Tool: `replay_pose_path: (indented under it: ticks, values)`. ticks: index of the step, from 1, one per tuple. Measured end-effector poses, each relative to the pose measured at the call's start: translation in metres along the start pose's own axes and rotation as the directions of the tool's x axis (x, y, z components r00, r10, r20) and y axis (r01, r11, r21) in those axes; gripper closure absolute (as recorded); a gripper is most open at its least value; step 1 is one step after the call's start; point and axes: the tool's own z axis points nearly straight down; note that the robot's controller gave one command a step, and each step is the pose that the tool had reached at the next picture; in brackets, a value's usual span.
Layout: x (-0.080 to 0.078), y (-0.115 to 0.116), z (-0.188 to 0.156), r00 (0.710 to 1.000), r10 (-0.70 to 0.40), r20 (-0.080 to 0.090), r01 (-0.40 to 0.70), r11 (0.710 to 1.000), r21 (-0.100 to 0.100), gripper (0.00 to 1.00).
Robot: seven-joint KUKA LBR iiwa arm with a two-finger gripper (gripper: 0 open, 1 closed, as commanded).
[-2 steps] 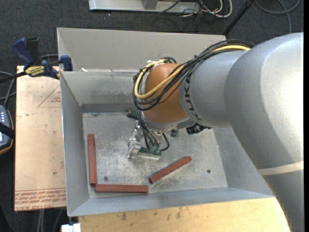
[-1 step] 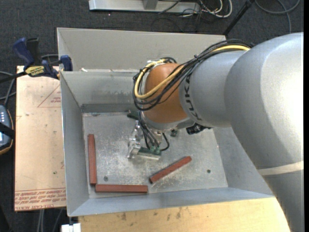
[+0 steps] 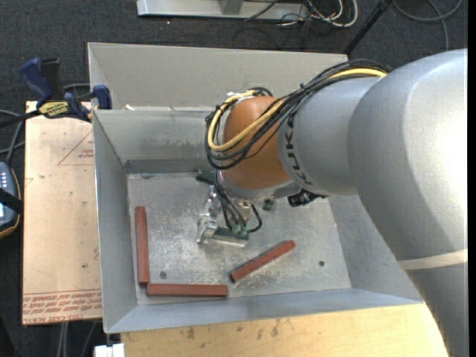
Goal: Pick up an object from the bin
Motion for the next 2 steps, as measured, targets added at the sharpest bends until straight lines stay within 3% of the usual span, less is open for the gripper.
replay_pose_path:
  ticks: [1,2]
  values:
    - [0.0015,-0.0007,-0.0102,1.0,0.0,-0.01,0.0,1.0,0.005,1.0]
    - [0.0003,-0.0001,-0.0172,1.0,0.0,-0.009,0.0,1.0,0.005,1.0]
